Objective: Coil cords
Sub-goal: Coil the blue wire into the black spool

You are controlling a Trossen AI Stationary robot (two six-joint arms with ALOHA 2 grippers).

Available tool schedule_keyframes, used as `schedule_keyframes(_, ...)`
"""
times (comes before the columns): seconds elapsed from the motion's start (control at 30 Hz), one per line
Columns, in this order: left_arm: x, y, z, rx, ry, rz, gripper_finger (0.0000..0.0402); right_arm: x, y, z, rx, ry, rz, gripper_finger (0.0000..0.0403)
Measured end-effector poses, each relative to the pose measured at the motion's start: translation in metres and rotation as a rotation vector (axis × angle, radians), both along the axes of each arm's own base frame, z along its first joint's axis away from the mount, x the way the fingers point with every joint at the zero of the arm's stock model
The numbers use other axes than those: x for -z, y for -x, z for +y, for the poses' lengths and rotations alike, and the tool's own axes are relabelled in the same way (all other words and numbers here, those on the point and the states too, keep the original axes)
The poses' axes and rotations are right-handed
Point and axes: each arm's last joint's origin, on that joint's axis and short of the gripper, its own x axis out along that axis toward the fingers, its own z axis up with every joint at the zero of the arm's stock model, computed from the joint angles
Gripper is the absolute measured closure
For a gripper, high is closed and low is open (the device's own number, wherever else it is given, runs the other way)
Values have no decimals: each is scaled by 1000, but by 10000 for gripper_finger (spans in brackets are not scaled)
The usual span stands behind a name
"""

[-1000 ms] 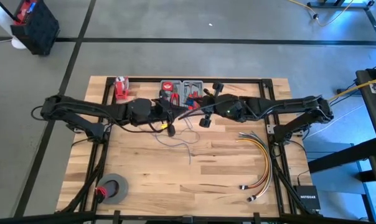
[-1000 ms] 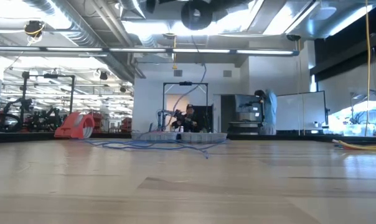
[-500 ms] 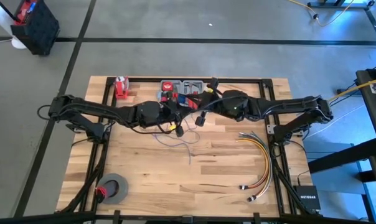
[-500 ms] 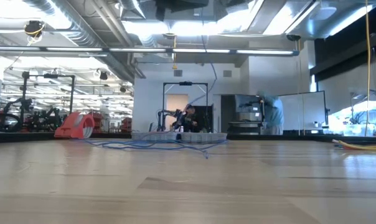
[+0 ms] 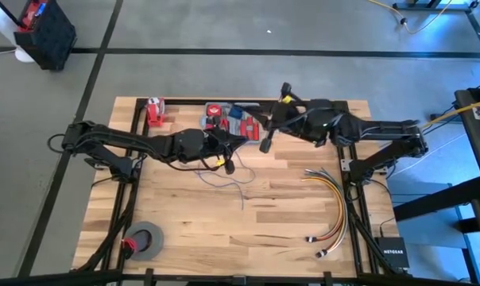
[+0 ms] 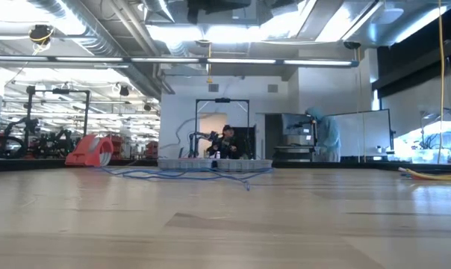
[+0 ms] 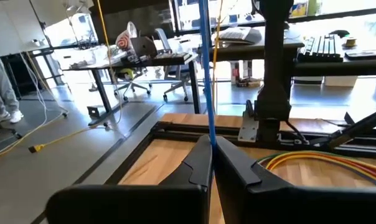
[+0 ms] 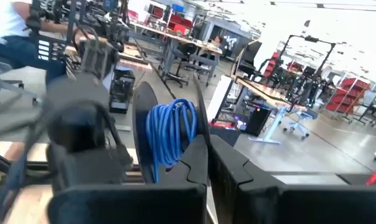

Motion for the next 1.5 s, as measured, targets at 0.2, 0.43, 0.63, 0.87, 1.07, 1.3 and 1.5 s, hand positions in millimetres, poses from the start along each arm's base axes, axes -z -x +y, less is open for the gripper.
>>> schedule_keyframes(0.2, 3, 0, 0, -1, 1, 25, 396, -19, 12, 2, -11, -3, 34, 397)
schedule_keyframes(0.43, 11, 3, 5, -117, -47, 110, 396, -7, 14, 4, -82, -41, 189, 397)
schedule_keyframes(0.63, 16, 10, 11, -310, -202, 238, 396, 18, 12, 4, -72, -80, 365, 397)
schedule_keyframes(0.87, -5, 33, 13, -354, -223, 256, 396, 61, 8, 4, -17, -66, 580, 397)
schedule_keyframes(1.07, -22, 51, 11, -340, -157, 199, 396, 94, 5, 0, 116, -7, 668, 397)
schedule_keyframes(1.3, -27, 54, 1, -147, -59, 161, 396, 118, 2, -3, 243, 102, 708, 397)
schedule_keyframes(1.5, -31, 51, -3, -93, -17, 98, 396, 128, -3, -3, 246, 128, 663, 397)
